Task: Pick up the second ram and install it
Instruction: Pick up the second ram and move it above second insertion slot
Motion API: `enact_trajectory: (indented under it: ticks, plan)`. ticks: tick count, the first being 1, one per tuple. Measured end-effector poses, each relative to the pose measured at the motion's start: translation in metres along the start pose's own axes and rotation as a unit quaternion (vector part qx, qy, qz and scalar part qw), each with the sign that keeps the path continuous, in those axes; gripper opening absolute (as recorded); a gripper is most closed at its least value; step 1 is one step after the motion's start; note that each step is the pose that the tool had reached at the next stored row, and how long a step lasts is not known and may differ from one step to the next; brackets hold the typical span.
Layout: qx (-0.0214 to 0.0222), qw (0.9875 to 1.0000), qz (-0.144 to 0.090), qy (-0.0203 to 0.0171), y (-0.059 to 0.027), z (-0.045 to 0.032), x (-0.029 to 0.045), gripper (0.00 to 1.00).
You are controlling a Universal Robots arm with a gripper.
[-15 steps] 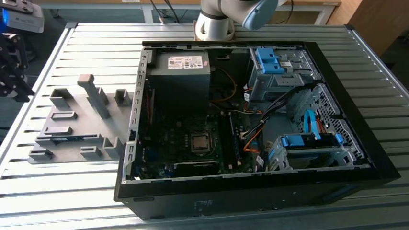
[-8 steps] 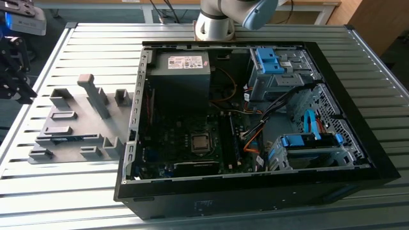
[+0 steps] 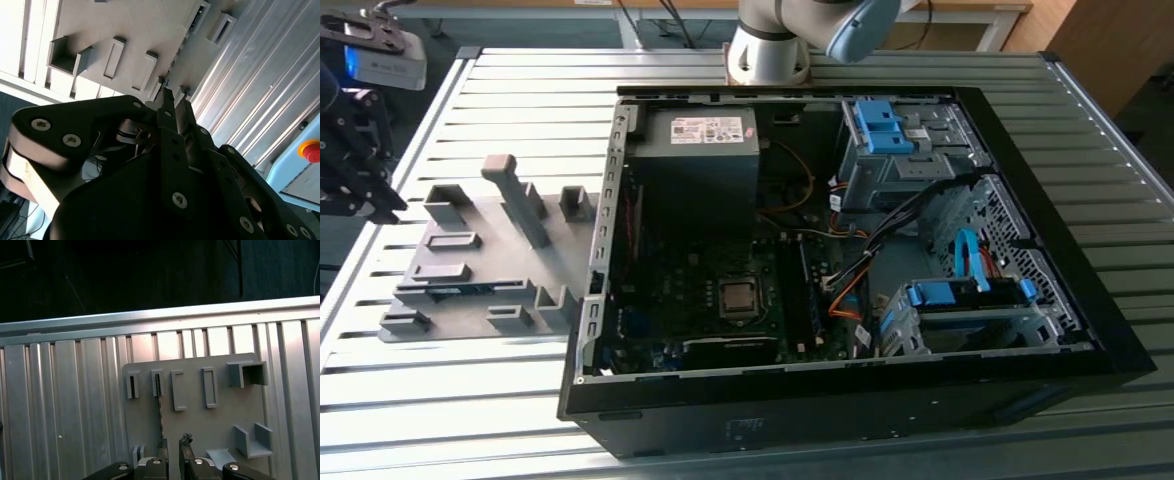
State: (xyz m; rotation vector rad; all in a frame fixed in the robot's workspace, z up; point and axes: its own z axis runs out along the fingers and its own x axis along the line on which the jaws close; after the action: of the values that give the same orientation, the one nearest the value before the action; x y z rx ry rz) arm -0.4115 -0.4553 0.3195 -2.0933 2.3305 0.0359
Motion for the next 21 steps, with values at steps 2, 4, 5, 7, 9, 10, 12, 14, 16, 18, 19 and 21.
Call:
enact_trajectory:
  ticks: [2,4,5,7,9,10,12,14,16,18,19,21]
  plan:
    - [0.0000,1.0000,0.003,0.0000,0.0000,0.0026,0.0001,0.24]
    - [0.0001,1.0000,0.004,-0.0001,0.0000,0.0053,0.0001,0.24]
    - [0.0001,1.0000,0.004,0.0000,0.0000,0.0066,0.0002,0.24]
    - [0.0001,1.0000,0.005,0.0000,0.0000,0.0090,0.0003,0.24]
    - [0.0001,1.0000,0.005,0.0000,-0.0001,0.0110,0.0004,0.24]
    - [0.0001,1.0000,0.005,0.0000,-0.0001,0.0121,0.0005,0.24]
    - [0.0001,1.0000,0.006,-0.0001,-0.0001,0.0145,0.0006,0.24]
    - [0.0002,1.0000,0.006,-0.0001,-0.0002,0.0168,0.0007,0.24]
    - [0.0002,1.0000,0.006,-0.0001,-0.0002,0.0187,0.0008,0.24]
    - [0.0001,1.0000,0.008,-0.0001,-0.0002,0.0210,0.0009,0.24]
    - [0.0002,1.0000,0.008,-0.0001,-0.0003,0.0221,0.0010,0.24]
    - [0.0002,1.0000,0.009,-0.0001,-0.0003,0.0240,0.0012,0.24]
